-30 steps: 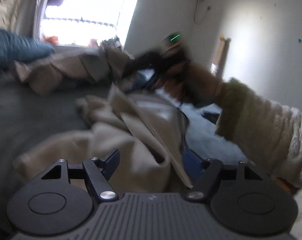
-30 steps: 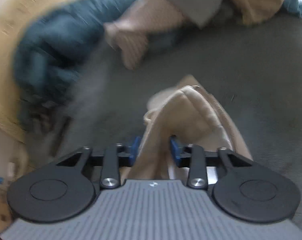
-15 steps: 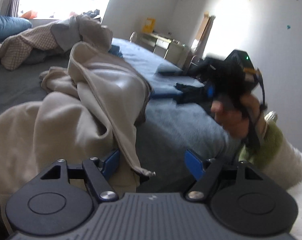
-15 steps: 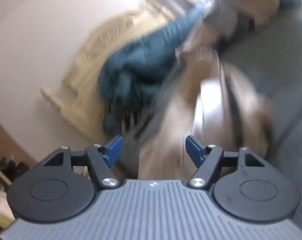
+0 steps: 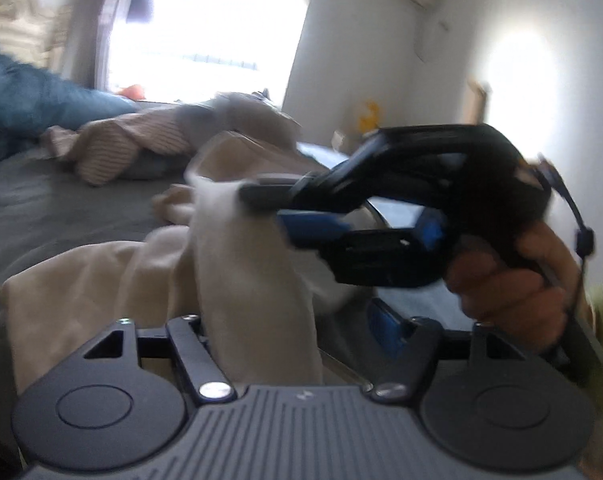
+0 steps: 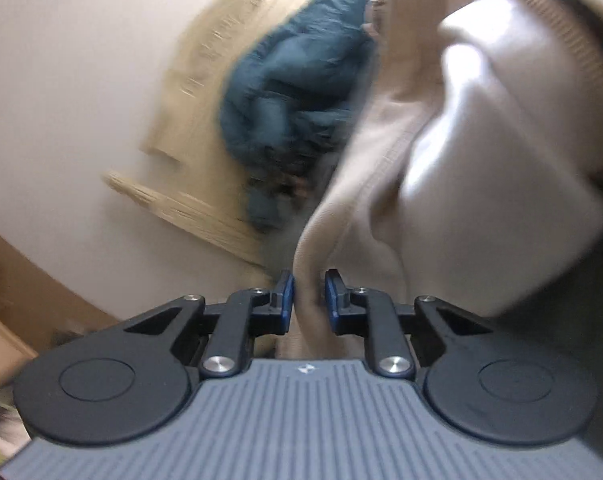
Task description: Fold clothes
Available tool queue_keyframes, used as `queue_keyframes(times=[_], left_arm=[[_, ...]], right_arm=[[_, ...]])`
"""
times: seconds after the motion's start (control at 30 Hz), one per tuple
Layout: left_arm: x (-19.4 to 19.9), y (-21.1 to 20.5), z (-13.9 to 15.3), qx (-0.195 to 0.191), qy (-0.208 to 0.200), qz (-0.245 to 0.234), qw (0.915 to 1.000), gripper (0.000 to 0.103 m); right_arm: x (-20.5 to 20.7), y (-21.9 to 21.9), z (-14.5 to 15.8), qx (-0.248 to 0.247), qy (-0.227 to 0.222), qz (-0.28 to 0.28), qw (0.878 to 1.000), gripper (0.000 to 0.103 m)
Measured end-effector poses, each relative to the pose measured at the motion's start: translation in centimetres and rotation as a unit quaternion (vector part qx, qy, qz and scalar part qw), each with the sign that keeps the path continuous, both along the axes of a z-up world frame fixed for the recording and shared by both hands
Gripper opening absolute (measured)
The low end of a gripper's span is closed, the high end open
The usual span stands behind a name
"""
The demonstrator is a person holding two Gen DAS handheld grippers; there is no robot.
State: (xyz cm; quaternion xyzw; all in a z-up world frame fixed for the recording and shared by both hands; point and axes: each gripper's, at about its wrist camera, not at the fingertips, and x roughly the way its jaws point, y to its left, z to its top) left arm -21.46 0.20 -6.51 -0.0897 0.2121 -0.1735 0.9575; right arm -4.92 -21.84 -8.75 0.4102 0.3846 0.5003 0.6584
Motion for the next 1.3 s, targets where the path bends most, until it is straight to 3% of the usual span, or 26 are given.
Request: queue_keyframes(times=[0.07, 0.13, 0.23, 0.3, 0.33, 0.37, 0.4, 0.47, 0.5, 0.6, 0.7, 0.73, 0.77, 0.8, 0.83, 0.87, 0.9, 0.97, 1.03, 1.17, 1.3], left_arm=[[0.6, 1.6, 0.1, -0.039, 0.007, 0.036, 0.9986, 0.025], [1.4, 3.3, -0.1, -0.07, 0.03, 0.051, 0.9958, 0.02], [2.0, 5.6, -0.3, -0.086, 0.054, 0.082, 0.9914, 0.019], [2.2, 7.2, -0.3, -0.101, 0.062, 0.09, 0.9889, 0.018], [1.9, 8.1, -0.3, -0.105, 0.064, 0.09, 0.9883, 0.018], [1.9, 8.8, -0.4, -0.108, 0.067, 0.093, 0.9876, 0.018], [2.1, 9.4, -0.4, -0.111, 0.07, 0.097, 0.9866, 0.017], [2.0, 10.5, -0.6, -0.118, 0.075, 0.102, 0.9849, 0.016], [1.8, 11.1, -0.8, -0.121, 0.077, 0.105, 0.9841, 0.016], [1.3, 12.3, -1.1, -0.117, 0.078, 0.112, 0.9838, 0.015], [1.0, 13.2, -1.3, -0.112, 0.079, 0.125, 0.9826, 0.015], [1.0, 13.4, -1.4, -0.112, 0.08, 0.13, 0.982, 0.015], [1.1, 13.6, -1.3, -0.11, 0.079, 0.137, 0.9813, 0.014], [1.2, 13.7, -1.1, -0.105, 0.074, 0.143, 0.9814, 0.013], [1.3, 13.8, -0.9, -0.098, 0.068, 0.149, 0.9816, 0.013], [1.3, 13.9, -0.5, -0.088, 0.057, 0.157, 0.982, 0.012], [1.2, 14.1, 0.2, -0.077, 0.045, 0.163, 0.9827, 0.012], [1.2, 14.5, 1.8, -0.062, 0.018, 0.169, 0.9834, 0.011], [1.4, 14.8, 3.8, -0.048, -0.012, 0.175, 0.9833, 0.011], [1.7, 14.2, 9.3, -0.009, -0.098, 0.182, 0.9784, 0.011], [1.8, 12.5, 16.0, 0.015, -0.194, 0.179, 0.9644, 0.01]], right_arm=[[0.2, 0.8, 0.6, 0.028, 0.001, 0.005, 1.0, 0.013], [0.6, 1.9, 1.5, 0.006, -0.013, 0.012, 1.0, 0.016], [0.8, 2.3, 3.6, -0.041, -0.049, 0.022, 0.998, 0.02], [0.7, 0.8, 6.4, -0.069, -0.11, 0.003, 0.992, 0.035], [0.9, 0.1, 7.7, -0.085, -0.139, -0.017, 0.987, 0.049], [1.2, -0.5, 9.0, -0.111, -0.173, -0.045, 0.978, 0.064], [1.7, -1.2, 10.2, -0.148, -0.212, -0.081, 0.963, 0.07], [3.8, -1.9, 11.5, -0.23, -0.263, -0.153, 0.924, 0.089], [5.3, -2.0, 11.5, -0.265, -0.27, -0.177, 0.909, 0.089], [11.1, -1.7, 9.9, -0.313, -0.23, -0.186, 0.903, 0.089], [15.8, -0.1, 7.4, -0.319, -0.158, -0.116, 0.927, 0.089], [16.5, 1.1, 6.8, -0.334, -0.156, -0.082, 0.926, 0.088], [17.2, 2.4, 6.2, -0.351, -0.158, -0.047, 0.922, 0.081], [16.9, 3.5, 6.1, -0.385, -0.169, -0.029, 0.907, 0.069], [16.5, 4.6, 5.9, -0.422, -0.183, -0.013, 0.888, 0.034], [15.9, 5.6, 6.0, -0.463, -0.197, -0.022, 0.864, 0.017], [15.1, 6.4, 6.4, -0.486, -0.219, -0.037, 0.845, 0.014], [12.0, 7.1, 7.7, -0.527, -0.291, -0.086, 0.793, 0.009], [8.8, 7.1, 9.3, -0.541, -0.352, -0.146, 0.749, 0.008], [3.1, 6.0, 13.9, -0.515, -0.435, -0.28, 0.684, 0.007], [-1.7, 4.1, 19.3, -0.466, -0.493, -0.384, 0.626, 0.007]])
